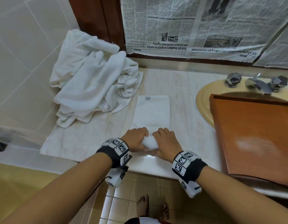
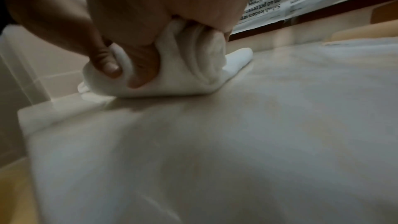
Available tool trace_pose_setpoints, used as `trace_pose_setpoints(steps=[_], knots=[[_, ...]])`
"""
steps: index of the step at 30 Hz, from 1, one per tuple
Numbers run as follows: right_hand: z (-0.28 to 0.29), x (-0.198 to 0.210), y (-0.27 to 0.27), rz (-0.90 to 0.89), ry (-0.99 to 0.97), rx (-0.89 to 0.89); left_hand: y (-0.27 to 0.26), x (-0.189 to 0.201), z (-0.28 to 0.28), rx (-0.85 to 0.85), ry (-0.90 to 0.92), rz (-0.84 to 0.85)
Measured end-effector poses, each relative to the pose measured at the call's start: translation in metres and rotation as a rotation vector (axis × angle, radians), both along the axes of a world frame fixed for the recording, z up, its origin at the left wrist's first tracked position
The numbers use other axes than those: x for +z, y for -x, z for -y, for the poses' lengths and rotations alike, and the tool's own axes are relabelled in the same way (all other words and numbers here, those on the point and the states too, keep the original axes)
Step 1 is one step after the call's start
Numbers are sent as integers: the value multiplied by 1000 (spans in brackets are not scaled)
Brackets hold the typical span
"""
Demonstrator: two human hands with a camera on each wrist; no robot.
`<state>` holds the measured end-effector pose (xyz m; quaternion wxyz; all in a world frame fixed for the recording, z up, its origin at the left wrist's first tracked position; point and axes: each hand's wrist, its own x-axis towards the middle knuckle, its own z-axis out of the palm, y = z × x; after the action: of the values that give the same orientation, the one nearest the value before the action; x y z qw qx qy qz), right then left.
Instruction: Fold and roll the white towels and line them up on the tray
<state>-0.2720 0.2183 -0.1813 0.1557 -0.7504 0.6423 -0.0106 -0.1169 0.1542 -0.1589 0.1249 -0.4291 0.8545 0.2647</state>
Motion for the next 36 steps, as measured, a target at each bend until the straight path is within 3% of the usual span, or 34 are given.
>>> trace_pose_setpoints(steps=[3,5,8,12,17,19,23,27,31,36], knots=[[2,6,6,121,-188,16,-3,-6,4,47,-183,-48],[3,9,11,135,-293,35,-4,-8,2,69,-204,-123],[12,9,17,81,-394,11,-4,-6,-7,18,47,-116],[22,14,22,230,-471,-173,-7,-12,-21,-102,436,-289],[17,5,21,497,-318,-474,-8,-37,-35,-105,601,-400],[10,3,18,429,-189,-456,-12,-43,-32,-151,594,-342],[-12,-5,13,162,115,-253,-11,-49,-22,-221,597,-246],[-28,-21,20,49,290,-159,-2,-50,-2,-318,589,-333],[-28,-23,25,143,318,-188,5,-32,19,-352,433,-264],[-27,-21,37,482,98,-307,14,-8,32,-249,36,-44]])
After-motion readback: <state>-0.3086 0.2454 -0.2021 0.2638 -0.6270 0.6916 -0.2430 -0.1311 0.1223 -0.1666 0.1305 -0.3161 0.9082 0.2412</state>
